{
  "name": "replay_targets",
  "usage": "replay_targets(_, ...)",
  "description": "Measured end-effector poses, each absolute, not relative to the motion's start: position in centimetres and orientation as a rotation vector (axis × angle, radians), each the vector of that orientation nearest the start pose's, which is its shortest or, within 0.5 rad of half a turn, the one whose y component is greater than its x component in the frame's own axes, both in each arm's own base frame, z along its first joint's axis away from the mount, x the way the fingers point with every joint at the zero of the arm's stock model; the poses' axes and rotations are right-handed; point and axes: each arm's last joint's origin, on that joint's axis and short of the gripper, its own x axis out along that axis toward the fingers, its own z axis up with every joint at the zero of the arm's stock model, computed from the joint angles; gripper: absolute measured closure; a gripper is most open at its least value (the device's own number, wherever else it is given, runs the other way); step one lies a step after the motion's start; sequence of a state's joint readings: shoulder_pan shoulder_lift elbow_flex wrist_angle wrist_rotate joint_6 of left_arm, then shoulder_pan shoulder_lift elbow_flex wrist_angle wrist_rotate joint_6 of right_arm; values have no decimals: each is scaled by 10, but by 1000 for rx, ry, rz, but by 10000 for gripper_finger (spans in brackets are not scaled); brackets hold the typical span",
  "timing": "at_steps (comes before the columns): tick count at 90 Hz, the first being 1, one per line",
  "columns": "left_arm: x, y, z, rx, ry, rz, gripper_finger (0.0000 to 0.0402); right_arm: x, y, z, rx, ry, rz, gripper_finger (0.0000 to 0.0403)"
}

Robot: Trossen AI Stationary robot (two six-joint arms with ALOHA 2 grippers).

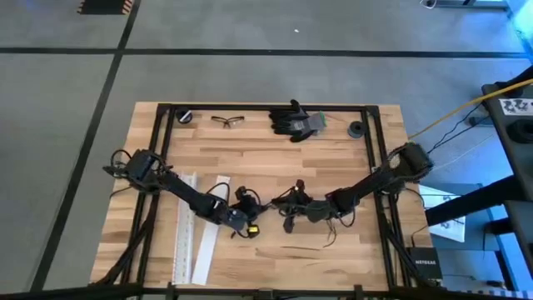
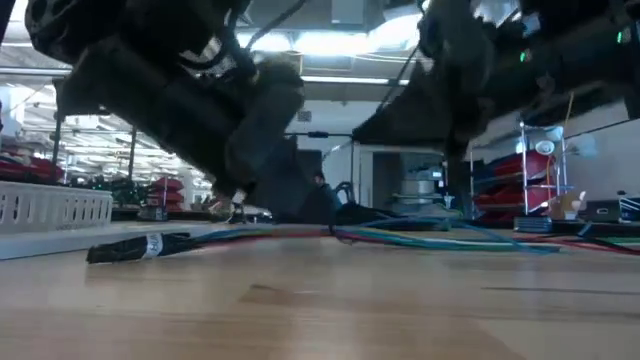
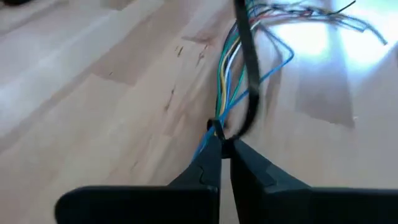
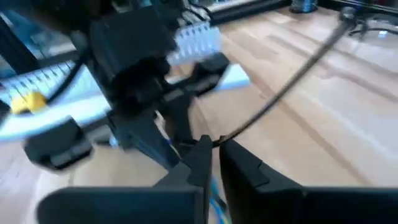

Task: Ziptie cables
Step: Wrap the black zip tie around the cable wires to form a loop

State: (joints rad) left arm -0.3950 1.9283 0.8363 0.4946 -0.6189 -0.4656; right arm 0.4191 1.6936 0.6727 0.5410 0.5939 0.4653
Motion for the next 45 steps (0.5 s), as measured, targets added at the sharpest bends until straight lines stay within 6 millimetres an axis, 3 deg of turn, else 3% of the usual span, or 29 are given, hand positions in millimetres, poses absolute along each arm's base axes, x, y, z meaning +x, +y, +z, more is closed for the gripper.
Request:
replay_targets(14,333,-120,117,-161,444,330,401,274,105,166,187,483,-261,312)
replay_targets(25,333,-120,118,-165,437,330,401,267,105,165,236,570,-210,272)
replay_targets(36,334,-120,119,-179,424,331,401,281,111,159,324,480,-176,253)
replay_targets(45,335,-118,119,-186,418,338,401,291,115,142,322,437,-177,253)
